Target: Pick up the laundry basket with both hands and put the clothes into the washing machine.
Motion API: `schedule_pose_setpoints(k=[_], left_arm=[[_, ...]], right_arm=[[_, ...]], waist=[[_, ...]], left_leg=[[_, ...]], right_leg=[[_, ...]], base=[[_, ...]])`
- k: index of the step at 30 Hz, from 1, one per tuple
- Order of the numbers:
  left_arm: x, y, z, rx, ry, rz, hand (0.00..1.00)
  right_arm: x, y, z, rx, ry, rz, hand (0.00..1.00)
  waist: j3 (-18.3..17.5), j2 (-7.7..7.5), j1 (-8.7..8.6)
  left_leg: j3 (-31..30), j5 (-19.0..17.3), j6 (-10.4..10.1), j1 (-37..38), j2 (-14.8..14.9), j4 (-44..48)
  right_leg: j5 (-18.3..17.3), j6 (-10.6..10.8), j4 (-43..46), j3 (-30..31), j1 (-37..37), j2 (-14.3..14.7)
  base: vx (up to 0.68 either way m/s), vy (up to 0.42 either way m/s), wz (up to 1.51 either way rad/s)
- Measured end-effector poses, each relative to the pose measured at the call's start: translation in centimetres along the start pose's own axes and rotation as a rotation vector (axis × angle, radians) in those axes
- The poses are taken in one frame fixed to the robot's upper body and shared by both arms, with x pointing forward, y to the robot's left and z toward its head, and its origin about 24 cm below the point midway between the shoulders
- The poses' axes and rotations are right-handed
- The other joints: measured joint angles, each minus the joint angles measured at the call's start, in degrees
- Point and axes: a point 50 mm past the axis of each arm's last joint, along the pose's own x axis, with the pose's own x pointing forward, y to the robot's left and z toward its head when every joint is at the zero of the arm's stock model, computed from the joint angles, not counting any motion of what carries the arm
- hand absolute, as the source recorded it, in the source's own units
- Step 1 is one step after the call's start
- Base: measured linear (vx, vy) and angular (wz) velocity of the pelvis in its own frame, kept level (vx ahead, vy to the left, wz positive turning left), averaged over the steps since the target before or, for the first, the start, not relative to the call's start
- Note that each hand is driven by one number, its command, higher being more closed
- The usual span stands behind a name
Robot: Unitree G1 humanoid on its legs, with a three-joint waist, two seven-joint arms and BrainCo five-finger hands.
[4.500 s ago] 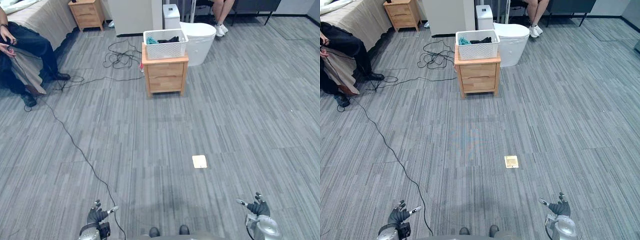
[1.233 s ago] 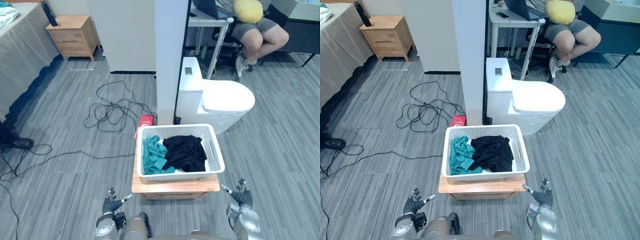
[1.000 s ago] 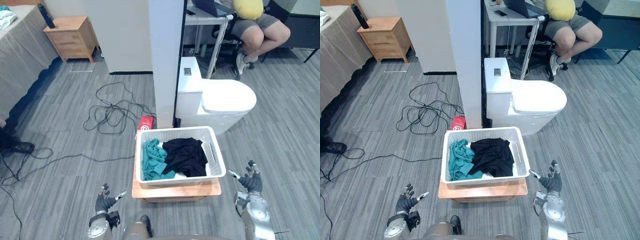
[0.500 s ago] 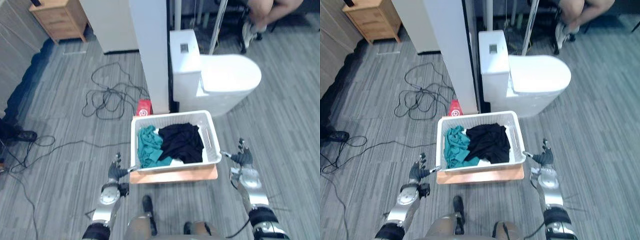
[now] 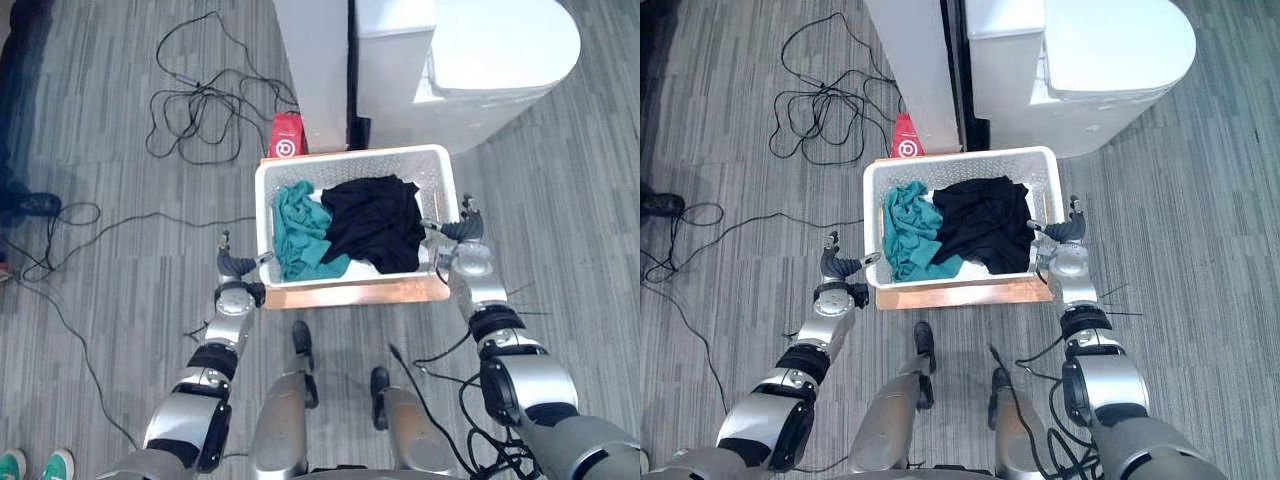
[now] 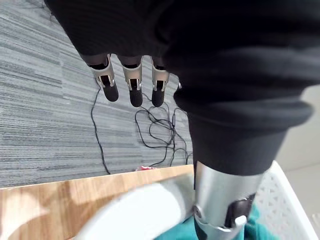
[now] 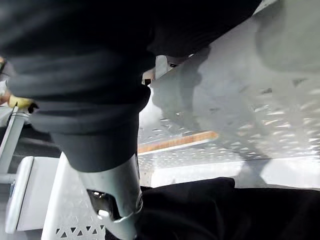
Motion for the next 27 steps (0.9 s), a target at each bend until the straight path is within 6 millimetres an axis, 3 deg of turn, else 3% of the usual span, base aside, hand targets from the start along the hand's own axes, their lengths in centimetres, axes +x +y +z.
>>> schedule_pose_setpoints(k=[3, 6, 8, 20, 25, 27], left_arm=[[0.7, -0.8, 2.1, 0.03, -0.046, -0.05, 1.0], [0.7, -2.0, 3.2, 0.057, -0.075, -0.095, 1.0], [0.9, -1.7, 3.5, 0.059, -0.085, -0.091, 1.0], [1.0, -1.4, 3.2, 0.112, -0.085, -0.093, 1.0], [-0.4, -1.2, 2.2, 0.11, -0.131, -0.107, 1.0], [-2.1, -0.8, 0.7, 0.097, -0.142, -0.112, 1.0]], right_arm=[[0.4, 0.5, 1.6, -0.028, -0.037, 0.017, 1.0], [0.5, 0.6, 2.3, -0.068, -0.06, 0.033, 1.0], [0.6, 0.4, 2.4, -0.07, -0.065, 0.032, 1.0], [0.1, -0.1, 0.5, -0.102, -0.049, 0.028, 1.0], [-2.0, -1.2, -2.0, -0.093, -0.063, 0.006, 1.0], [-3.7, -1.9, -3.5, -0.083, -0.069, -0.01, 1.0]], waist=[[0.2, 0.12, 0.15], [1.2, 0.0, -0.29], [1.3, -0.07, -0.21], [1.3, -0.14, -0.68], [1.4, -0.19, -0.82], [1.4, -0.19, -0.94]], left_leg=[[0.0, 0.1, -0.2, -1.6, -0.1, -0.7], [0.2, 0.8, -1.1, -2.3, -0.8, -1.3], [0.6, 1.9, -1.0, -2.4, -1.0, -2.7], [1.1, 3.6, -0.6, -1.7, -1.8, -4.6], [1.2, 3.6, -0.7, -0.8, -1.9, -4.8], [1.2, 3.6, -0.7, 1.5, -2.0, -6.0]], right_leg=[[-1.4, 0.5, 2.0, 0.1, -2.9, -0.2], [-1.7, 0.4, 2.2, 0.6, -4.2, -0.5], [-2.1, 0.4, 2.1, 1.3, -4.9, -0.8], [-2.1, 0.4, 1.6, 1.6, -5.1, -1.1], [-2.0, 0.4, 0.2, 1.7, -3.6, -1.1], [-1.8, 0.6, -1.0, 1.7, -1.3, -1.1]], base=[[-0.12, -0.01, -0.09], [-0.1, 0.027, -0.07], [-0.07, 0.005, -0.06], [-0.02, 0.002, -0.01], [0.01, -0.003, 0.0], [0.05, -0.018, -0.01]])
